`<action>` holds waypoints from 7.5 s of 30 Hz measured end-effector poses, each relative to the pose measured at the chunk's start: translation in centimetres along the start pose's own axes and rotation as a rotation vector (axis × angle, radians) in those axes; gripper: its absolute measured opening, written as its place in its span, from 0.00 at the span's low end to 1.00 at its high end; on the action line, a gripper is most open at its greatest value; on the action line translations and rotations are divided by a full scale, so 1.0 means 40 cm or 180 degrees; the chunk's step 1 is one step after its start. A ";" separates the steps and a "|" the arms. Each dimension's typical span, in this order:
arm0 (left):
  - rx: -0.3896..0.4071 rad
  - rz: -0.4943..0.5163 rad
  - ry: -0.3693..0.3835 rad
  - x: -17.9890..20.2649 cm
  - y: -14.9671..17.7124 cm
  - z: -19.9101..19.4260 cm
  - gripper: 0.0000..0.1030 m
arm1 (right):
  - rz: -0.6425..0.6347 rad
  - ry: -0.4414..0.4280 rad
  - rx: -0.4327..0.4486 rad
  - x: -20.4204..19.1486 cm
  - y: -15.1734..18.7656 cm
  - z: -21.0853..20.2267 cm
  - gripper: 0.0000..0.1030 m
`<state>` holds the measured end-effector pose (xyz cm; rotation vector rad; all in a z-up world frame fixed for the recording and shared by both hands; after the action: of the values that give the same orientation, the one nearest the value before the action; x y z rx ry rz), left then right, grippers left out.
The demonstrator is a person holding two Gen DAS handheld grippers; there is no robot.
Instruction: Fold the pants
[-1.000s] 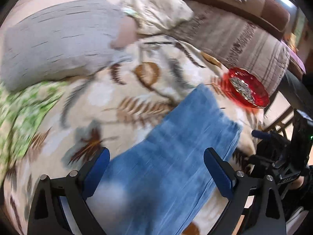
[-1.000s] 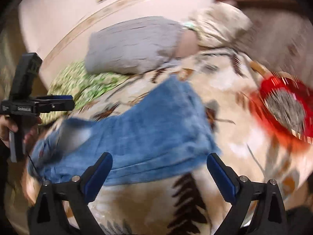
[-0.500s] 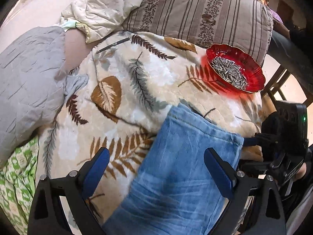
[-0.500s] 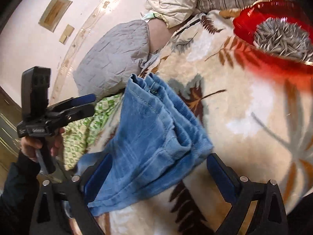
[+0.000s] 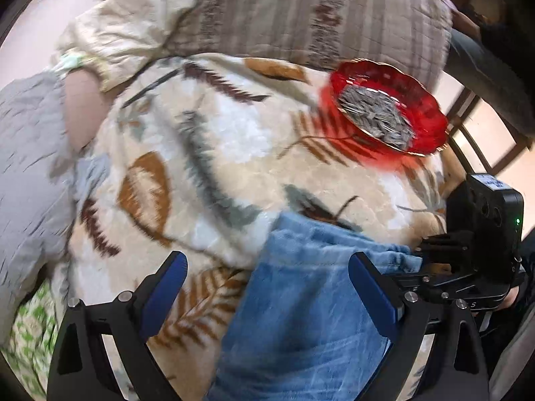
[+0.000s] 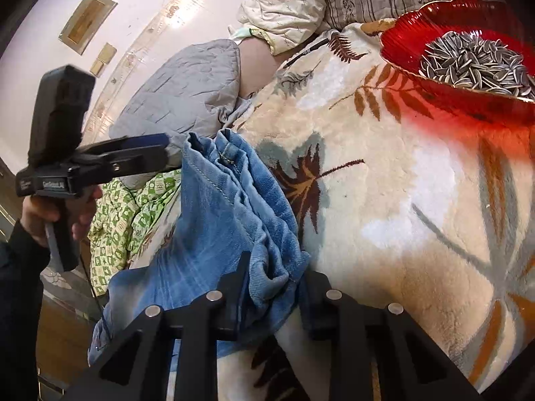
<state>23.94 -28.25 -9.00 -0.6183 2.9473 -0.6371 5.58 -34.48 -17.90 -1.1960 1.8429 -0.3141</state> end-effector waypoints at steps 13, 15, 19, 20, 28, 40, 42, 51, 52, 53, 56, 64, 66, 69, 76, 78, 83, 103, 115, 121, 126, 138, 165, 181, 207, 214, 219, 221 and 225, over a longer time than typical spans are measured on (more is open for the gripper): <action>-0.0341 0.0062 0.0274 0.049 -0.021 0.107 0.62 | -0.0057 0.0010 0.0017 0.002 0.010 0.004 0.25; -0.0342 -0.0013 0.0296 0.041 -0.025 0.107 0.55 | -0.0061 0.0017 0.0018 0.002 0.010 0.005 0.25; -0.0342 -0.0102 0.0274 0.023 -0.029 0.104 0.24 | -0.0097 0.0056 0.0015 -0.002 0.010 0.006 0.25; -0.0354 -0.0086 0.0266 0.025 -0.026 0.106 0.23 | -0.0103 0.0067 0.0016 -0.004 0.010 0.007 0.25; -0.0123 -0.0129 0.0220 0.035 -0.011 0.036 0.21 | -0.0315 0.0183 0.0129 -0.043 -0.004 -0.024 0.24; 0.0674 -0.1166 0.0463 -0.098 0.186 -0.222 0.21 | -0.2032 0.0864 0.0749 -0.384 0.018 -0.109 0.22; 0.0725 -0.1372 0.0415 -0.135 0.247 -0.229 0.21 | -0.2305 0.0810 0.0753 -0.454 0.046 -0.084 0.22; 0.0399 -0.2250 0.0211 -0.292 0.528 -0.104 0.19 | -0.2625 0.0154 -0.0144 -0.570 0.188 0.124 0.22; 0.0337 -0.2293 0.0170 -0.299 0.554 -0.092 0.15 | -0.2573 0.0114 -0.0281 -0.563 0.197 0.146 0.23; 0.0220 -0.2370 0.0033 -0.313 0.583 -0.065 0.01 | -0.2498 0.0065 -0.0464 -0.549 0.210 0.175 0.23; 0.0305 -0.2557 0.0115 -0.334 0.609 -0.058 0.01 | -0.2567 0.0052 -0.0472 -0.543 0.224 0.187 0.28; 0.0665 -0.2549 -0.0144 -0.302 0.599 -0.181 0.70 | -0.2755 -0.0226 -0.0348 -0.572 0.195 0.083 0.85; 0.0855 -0.2665 -0.0125 -0.291 0.613 -0.237 0.84 | -0.2781 -0.0297 -0.0274 -0.572 0.179 0.027 0.87; 0.1033 -0.2822 -0.0058 -0.259 0.638 -0.300 0.88 | -0.2729 -0.0469 -0.0164 -0.544 0.120 -0.034 0.93; 0.1128 -0.3144 0.0138 -0.124 0.684 -0.292 0.93 | -0.2981 -0.0982 -0.0411 -0.471 -0.063 -0.042 0.94; 0.1120 -0.3251 0.0090 -0.084 0.696 -0.257 0.93 | -0.3143 -0.1063 -0.0637 -0.459 -0.114 -0.004 0.94; 0.1192 -0.3426 0.0039 -0.025 0.706 -0.192 0.93 | -0.3690 -0.1150 -0.1122 -0.478 -0.176 0.107 0.94; 0.0889 -0.3497 -0.0308 -0.032 0.716 -0.122 0.21 | -0.4556 -0.1008 -0.1985 -0.545 -0.056 0.447 0.19; 0.0917 -0.3635 -0.0169 -0.027 0.755 -0.097 0.21 | -0.4521 -0.0683 -0.1809 -0.501 -0.041 0.443 0.16; 0.0955 -0.3672 -0.0196 -0.025 0.755 -0.104 0.24 | -0.4267 -0.0634 -0.1713 -0.486 -0.057 0.448 0.35; 0.1000 -0.3518 -0.0246 0.002 0.729 -0.124 0.66 | -0.4161 -0.0363 -0.1465 -0.472 -0.097 0.421 0.80; 0.1730 -0.3777 -0.1326 0.041 0.825 -0.412 1.00 | -0.3336 -0.0512 -0.1074 -0.489 -0.260 0.247 0.99; 0.3625 -0.6275 -0.0460 -0.097 1.414 -0.356 1.00 | -0.4666 -0.1056 -0.1248 -1.273 0.075 0.279 1.00; 0.3548 -0.5981 -0.0719 -0.104 1.390 -0.348 1.00 | -0.4840 -0.0995 -0.2074 -1.467 0.268 0.435 1.00; 0.3395 -0.5860 -0.1053 -0.092 1.352 -0.355 1.00 | -0.5686 0.0289 -0.2841 -1.523 0.510 0.683 0.20; 0.3474 -0.6106 -0.0730 -0.085 1.394 -0.339 0.30 | -0.5595 0.0188 -0.2838 -1.511 0.480 0.672 0.20; 0.3384 -0.5962 -0.0893 -0.083 1.372 -0.346 0.29 | -0.5654 0.0186 -0.2758 -1.511 0.494 0.668 0.20; 0.3370 -0.5952 -0.0923 -0.082 1.369 -0.346 0.29 | -0.5691 0.0176 -0.2717 -1.511 0.497 0.665 0.19; 0.3374 -0.5821 -0.1106 -0.078 1.351 -0.368 0.29 | -0.5652 0.0105 -0.2650 -1.513 0.482 0.648 0.18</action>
<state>4.63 23.68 -17.74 -2.4741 0.6382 -1.5220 22.62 31.71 -11.99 -3.1453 0.3255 -0.4790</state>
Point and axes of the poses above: each gripper's, at about its wrist camera, not at the fingertips, and z roughly the way its jaws point, x to its right, y to its underside, the point moved 3 cm from there along z, roughly the way its jaws point, and after that the axes turned 13 degrees about -z, right-handed, at the moved point
